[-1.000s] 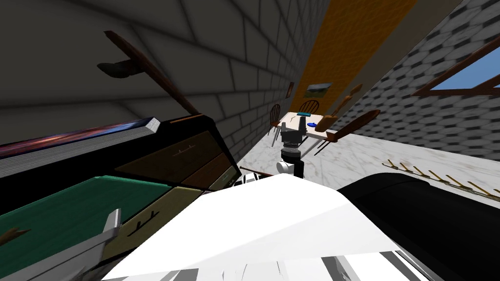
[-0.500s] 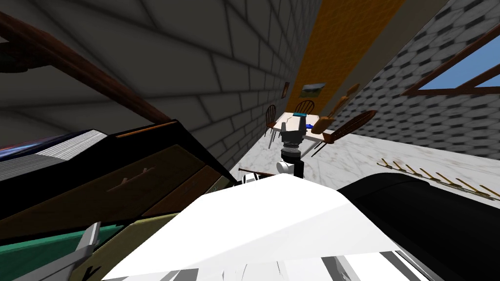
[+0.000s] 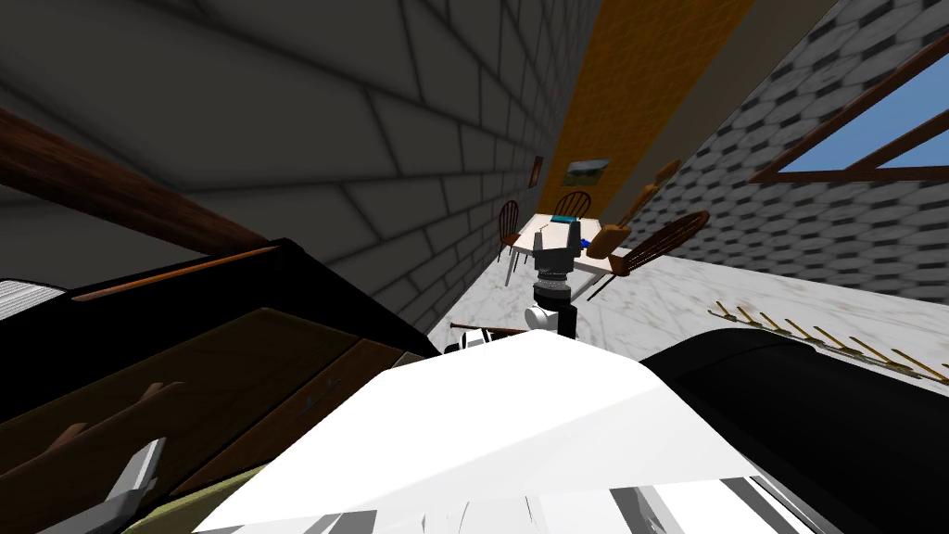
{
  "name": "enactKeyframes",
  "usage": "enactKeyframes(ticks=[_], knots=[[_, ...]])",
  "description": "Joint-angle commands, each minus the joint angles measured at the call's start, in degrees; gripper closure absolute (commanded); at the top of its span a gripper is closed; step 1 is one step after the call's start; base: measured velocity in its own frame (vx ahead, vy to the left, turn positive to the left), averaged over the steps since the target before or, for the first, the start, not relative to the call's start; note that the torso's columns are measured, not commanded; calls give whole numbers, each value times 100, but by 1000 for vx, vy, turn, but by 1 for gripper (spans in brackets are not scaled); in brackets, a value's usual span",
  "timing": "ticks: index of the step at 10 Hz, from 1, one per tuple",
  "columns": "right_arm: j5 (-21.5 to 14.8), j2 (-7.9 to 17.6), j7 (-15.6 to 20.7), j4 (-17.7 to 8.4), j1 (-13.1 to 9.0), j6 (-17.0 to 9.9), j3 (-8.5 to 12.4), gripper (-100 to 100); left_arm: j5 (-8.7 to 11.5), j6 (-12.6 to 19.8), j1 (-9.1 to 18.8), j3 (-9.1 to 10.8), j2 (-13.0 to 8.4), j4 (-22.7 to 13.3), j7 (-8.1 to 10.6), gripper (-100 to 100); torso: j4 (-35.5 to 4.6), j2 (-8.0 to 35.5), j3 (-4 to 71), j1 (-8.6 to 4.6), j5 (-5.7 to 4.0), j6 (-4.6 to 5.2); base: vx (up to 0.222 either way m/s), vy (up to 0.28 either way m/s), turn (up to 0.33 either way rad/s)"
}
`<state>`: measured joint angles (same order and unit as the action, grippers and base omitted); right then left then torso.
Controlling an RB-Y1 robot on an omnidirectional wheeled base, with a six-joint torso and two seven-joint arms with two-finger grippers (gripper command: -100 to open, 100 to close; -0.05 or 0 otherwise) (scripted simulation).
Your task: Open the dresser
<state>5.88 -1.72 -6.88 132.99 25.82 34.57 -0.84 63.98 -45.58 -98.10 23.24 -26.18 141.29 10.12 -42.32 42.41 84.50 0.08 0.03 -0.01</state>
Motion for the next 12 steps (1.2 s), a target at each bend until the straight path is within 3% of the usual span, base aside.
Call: enactKeyframes(ticks=[1, 3, 4, 10, 11, 12], knots=[[0, 1, 0, 0, -1, 0, 1, 0, 93, -41, -167, 67, -21, 141, -24, -100, -4, 13, -9, 13, 3, 0, 61, 31, -14], [0, 2, 0, 0, 0, 0, 2, 0, 100, -38, -168, 64, -25, 146, -37, -100, 4, -16, 9, 18, 6, 1, 53, 34, -9], [0, 1, 0, 0, -1, 0, 1, 0, 12, -4, -9, 4, -8, 3, -3, 100, 2, -6, 4, -7, -1, 1, -52, -28, 19], [0, 0, 0, -1, -3, -1, -1, 0, 91, -124, -325, 36, -108, 209, -2, 100, -8, 3, 9, -42, -37, -2, -106, -90, 18], [0, 0, 0, -1, -2, -1, 0, 0, 190, -160, -499, 51, -151, 88, 26, -100, -3, -20, 26, -19, -37, -5, 6, -46, -23], [0, 0, 0, 0, -1, 0, 0, 0, 259, -205, -610, 74, -176, 39, 43, -100, 9, -39, 33, -13, -19, -2, 31, -45, -12]])
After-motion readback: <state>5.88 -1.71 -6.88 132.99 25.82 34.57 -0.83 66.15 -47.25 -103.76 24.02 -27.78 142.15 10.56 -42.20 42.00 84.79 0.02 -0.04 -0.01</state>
